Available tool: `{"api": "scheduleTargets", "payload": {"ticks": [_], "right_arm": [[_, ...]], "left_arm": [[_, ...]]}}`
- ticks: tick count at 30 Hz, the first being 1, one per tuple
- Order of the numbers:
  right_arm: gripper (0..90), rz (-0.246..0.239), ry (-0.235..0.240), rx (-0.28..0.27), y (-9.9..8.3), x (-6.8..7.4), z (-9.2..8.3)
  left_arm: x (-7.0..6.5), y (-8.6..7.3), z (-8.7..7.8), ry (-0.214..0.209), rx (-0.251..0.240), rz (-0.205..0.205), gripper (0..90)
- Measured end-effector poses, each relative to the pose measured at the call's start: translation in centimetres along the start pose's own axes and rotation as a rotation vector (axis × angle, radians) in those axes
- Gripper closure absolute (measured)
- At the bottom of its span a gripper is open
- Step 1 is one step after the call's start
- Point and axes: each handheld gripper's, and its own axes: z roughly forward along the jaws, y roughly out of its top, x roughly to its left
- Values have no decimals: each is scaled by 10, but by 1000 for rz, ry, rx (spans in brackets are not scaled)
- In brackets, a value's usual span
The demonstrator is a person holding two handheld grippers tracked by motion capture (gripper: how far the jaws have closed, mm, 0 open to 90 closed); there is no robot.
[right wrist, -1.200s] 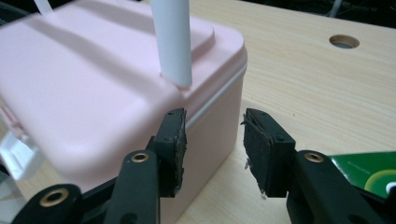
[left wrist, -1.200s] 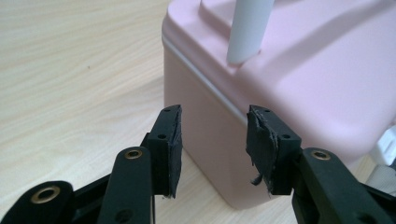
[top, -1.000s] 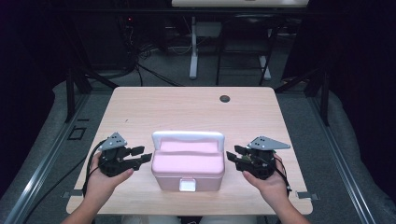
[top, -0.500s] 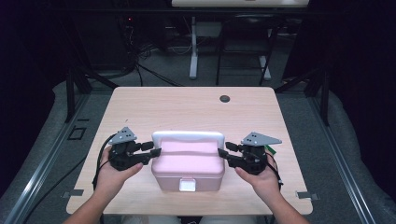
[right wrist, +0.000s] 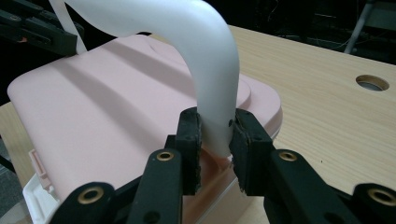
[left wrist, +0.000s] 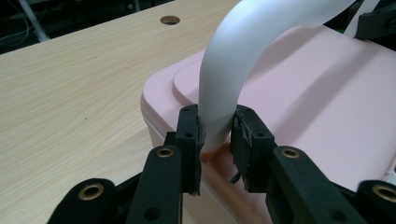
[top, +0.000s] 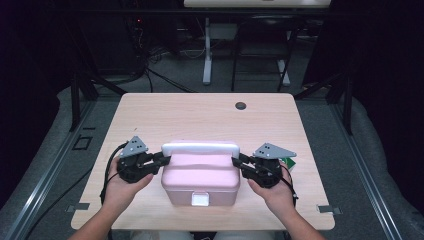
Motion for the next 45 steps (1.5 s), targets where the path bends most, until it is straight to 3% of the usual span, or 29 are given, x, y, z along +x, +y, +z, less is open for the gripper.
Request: {"api": "scheduleTargets", "payload": {"ticks": [11, 20, 26, 33, 34, 40, 45], "right_arm": [[739, 8, 25, 19, 4, 2, 2], [739, 21, 33, 1, 21, -3, 0], [739, 40, 44, 3, 24, -6, 0], [739, 49, 45, 4, 25, -7, 0], [739, 50, 45, 6, 26, -7, 0], [739, 61, 45, 4, 29, -8, 1], [739, 65, 45, 5, 31, -8, 0]], "left_arm": [[3, 5, -5, -5, 34, -14, 731], [10, 21, -9, -30, 21, -46, 729], [10, 20, -15, -32, 2, -24, 677], [13, 5, -39, -13, -14, -32, 712], [14, -3, -43, -15, -12, -44, 712], [11, -25, -42, -55, -4, -62, 832], [5, -33, -34, -89, 9, -60, 894]]}}
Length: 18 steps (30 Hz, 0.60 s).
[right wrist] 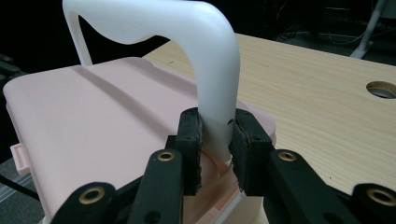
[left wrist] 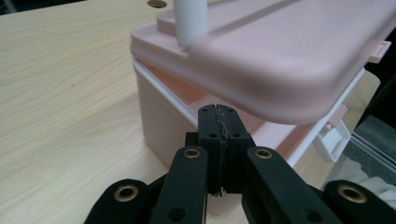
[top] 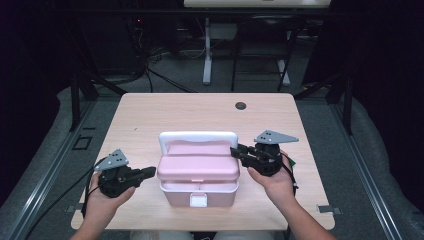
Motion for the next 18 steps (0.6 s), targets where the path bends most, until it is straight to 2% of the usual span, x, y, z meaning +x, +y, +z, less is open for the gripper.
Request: {"api": "scheduleTargets", "payload": {"ticks": [12, 18], "right_arm": [[739, 14, 4, -5, 1, -1, 0], [739, 14, 5, -4, 1, -1, 0]], "left_arm": [[-16, 3, 22, -66, 29, 29, 897], [-20, 4, 29, -75, 33, 36, 896]]}}
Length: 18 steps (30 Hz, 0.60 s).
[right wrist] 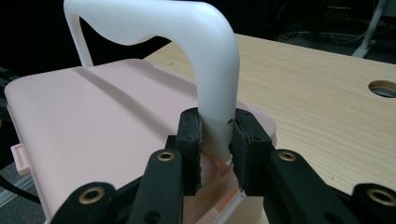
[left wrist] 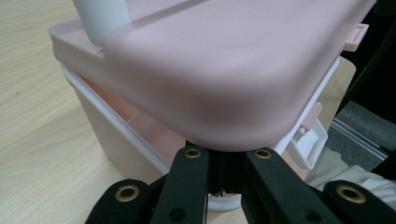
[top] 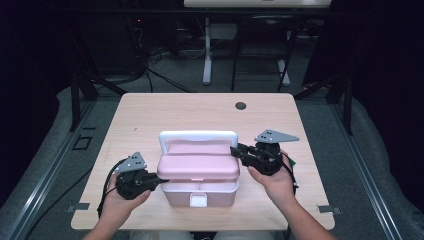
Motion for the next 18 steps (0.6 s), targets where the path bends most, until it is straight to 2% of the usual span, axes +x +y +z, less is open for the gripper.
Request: {"api": "scheduleTargets", "payload": {"ticks": [7, 13, 18], "right_arm": [[735, 7, 4, -2, -2, -1, 1], [691, 15, -8, -8, -5, -4, -2], [718, 39, -33, -37, -16, -10, -19]], "left_arm": [[-2, 0, -2, -6, 0, 4, 897], [-2, 1, -3, -7, -3, 4, 896], [-2, 6, -5, -2, -15, 10, 896]]}}
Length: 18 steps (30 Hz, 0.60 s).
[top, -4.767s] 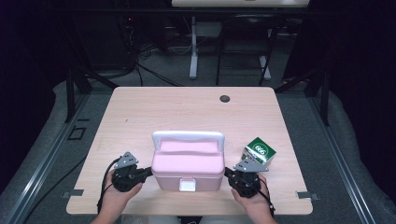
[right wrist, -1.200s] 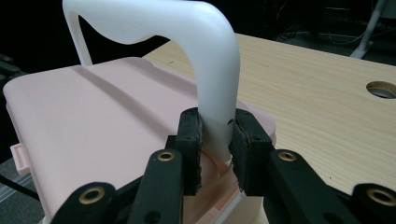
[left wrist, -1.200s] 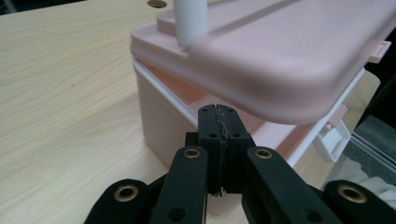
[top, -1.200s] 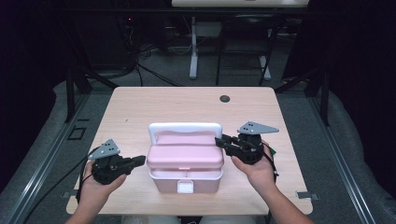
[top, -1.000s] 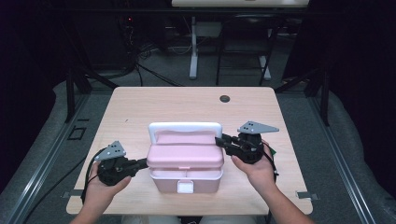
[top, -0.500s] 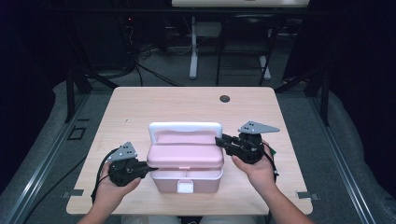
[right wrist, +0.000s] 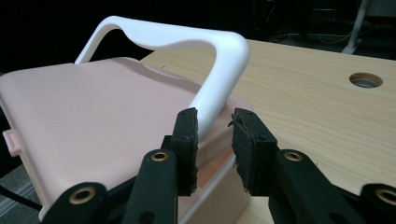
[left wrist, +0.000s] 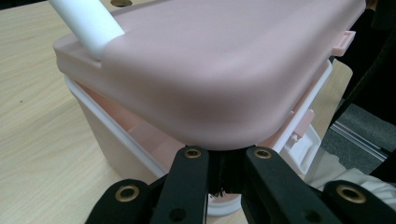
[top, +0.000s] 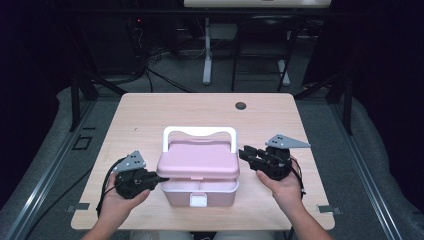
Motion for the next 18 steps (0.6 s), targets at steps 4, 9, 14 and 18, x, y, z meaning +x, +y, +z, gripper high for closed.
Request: {"api": "scheduleTargets", "payload": {"ticks": [4, 9, 14, 18], "right_arm": [[750, 4, -9, -14, -7, -1, -7], [800, 7, -16, -12, -20, 2, -11], [847, -29, -5, 13, -32, 13, -6], [853, -50, 4, 26, -37, 20, 0]], "left_arm": [[1, 6, -2, 7, -12, 3, 896], [3, 17, -5, 11, -30, 0, 897], [9, 34, -8, 18, -49, -2, 896], [11, 42, -9, 28, -52, 2, 897]]}}
